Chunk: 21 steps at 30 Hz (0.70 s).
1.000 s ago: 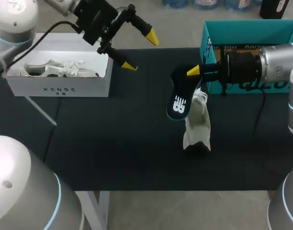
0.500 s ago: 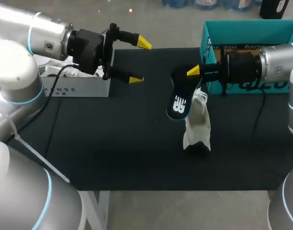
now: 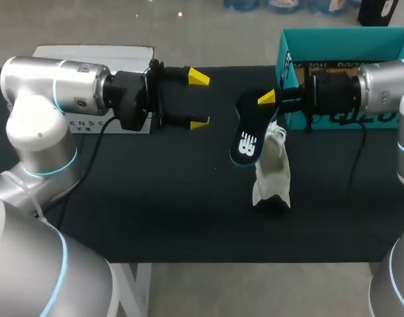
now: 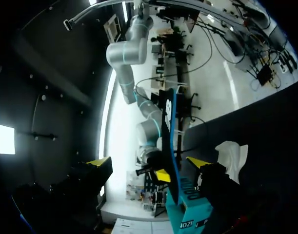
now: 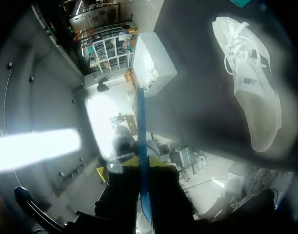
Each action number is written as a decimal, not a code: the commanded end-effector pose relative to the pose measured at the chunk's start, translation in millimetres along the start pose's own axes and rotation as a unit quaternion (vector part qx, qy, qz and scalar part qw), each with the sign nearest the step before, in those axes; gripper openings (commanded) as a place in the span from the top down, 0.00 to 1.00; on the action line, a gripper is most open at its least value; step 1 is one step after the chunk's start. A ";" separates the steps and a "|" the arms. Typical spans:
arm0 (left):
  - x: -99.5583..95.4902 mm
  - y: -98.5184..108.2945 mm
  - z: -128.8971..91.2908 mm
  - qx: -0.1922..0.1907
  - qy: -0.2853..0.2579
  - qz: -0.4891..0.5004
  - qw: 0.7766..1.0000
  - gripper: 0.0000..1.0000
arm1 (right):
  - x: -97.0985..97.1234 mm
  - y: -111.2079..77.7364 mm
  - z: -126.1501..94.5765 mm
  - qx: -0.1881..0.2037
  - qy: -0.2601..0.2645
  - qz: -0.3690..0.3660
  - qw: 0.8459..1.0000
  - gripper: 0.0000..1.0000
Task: Take the shoe out of the shoebox, open the shoe tongue, remove and reinsert the insole, then place the shoe into the shoebox
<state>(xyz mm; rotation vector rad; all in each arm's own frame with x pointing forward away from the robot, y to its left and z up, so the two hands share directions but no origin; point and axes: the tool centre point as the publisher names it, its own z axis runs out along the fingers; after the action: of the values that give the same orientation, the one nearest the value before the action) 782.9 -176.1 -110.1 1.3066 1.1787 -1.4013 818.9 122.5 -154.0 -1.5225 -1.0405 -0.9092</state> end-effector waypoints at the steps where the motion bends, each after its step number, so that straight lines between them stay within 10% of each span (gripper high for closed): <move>1: 0.7 13.0 8.7 0.012 0.019 0.000 1.000 0.00 | 0.3 -0.3 0.2 0.000 -0.002 0.000 1.000 1.00; 21: 27.9 29.8 61.2 0.022 0.023 -0.028 0.999 0.00 | 0.3 -0.3 0.2 0.000 -0.002 0.000 1.000 1.00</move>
<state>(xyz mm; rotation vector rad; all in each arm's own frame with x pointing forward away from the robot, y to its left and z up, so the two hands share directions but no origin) 795.4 -235.7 -138.4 1.3502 1.2316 -1.4498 818.9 122.4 -154.0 -1.5226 -1.0404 -0.9092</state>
